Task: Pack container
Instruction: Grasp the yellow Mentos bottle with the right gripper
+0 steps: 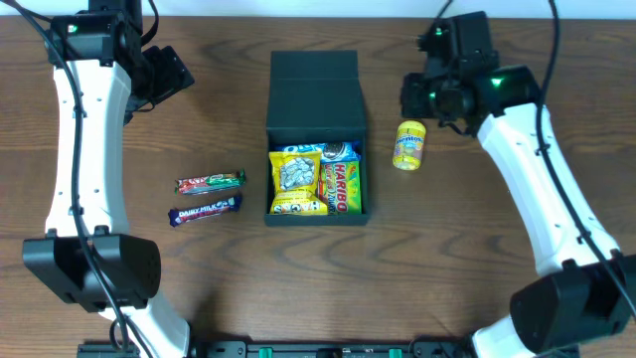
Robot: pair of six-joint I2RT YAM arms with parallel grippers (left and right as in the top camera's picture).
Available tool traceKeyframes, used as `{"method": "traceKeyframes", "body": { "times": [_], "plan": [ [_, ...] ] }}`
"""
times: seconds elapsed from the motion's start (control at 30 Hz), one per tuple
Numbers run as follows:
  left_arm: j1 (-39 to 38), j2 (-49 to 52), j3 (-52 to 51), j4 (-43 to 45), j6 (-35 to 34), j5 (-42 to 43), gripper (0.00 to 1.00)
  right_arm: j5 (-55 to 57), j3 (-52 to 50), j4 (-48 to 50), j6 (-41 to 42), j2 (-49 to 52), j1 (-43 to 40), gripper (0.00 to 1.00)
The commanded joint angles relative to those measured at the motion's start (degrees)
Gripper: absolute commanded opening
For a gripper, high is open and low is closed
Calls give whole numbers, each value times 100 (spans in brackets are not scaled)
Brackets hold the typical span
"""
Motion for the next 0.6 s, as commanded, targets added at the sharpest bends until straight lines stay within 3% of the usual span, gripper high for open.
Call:
{"method": "traceKeyframes", "body": {
  "times": [0.0,0.13,0.27,0.47,0.57],
  "plan": [
    [9,-138,-48,-20,7,-114,95,155,-450,94,168,225,-114,72],
    [9,-138,-48,-20,7,-96,95,385,-815,221,376,595,-120,85],
    [9,-138,-48,-22,7,-94,95,380,-828,256,492,1060,-120,87],
    [9,-138,-48,-46,9,-96,95,402,-828,315,619,1735,-120,84],
    [9,-138,-48,-46,9,-96,95,404,-828,468,616,1886,-120,72]
  ]
}}
